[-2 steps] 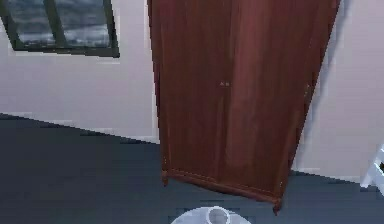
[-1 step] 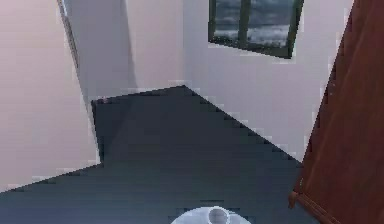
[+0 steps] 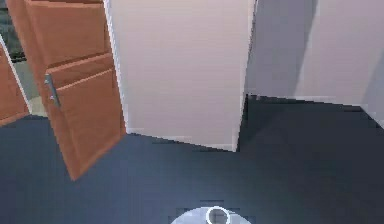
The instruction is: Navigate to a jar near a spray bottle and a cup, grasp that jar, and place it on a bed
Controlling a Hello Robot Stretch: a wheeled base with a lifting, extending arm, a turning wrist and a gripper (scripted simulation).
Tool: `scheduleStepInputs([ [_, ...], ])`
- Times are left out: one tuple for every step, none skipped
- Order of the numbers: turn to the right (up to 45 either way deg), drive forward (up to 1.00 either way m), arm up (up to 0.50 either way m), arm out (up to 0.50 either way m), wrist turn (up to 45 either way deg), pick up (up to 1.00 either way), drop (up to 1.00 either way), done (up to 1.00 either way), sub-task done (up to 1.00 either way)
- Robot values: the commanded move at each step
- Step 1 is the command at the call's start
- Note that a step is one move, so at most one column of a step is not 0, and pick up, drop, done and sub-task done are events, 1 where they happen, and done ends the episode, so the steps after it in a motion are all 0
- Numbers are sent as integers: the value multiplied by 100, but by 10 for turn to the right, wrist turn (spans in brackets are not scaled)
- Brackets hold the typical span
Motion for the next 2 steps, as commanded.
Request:
scheduleStepInputs([
  [-240, 0, 0, 0, 0, 0, 0, 0, 0],
  [0, 35, 0, 0, 0, 0, 0, 0, 0],
])
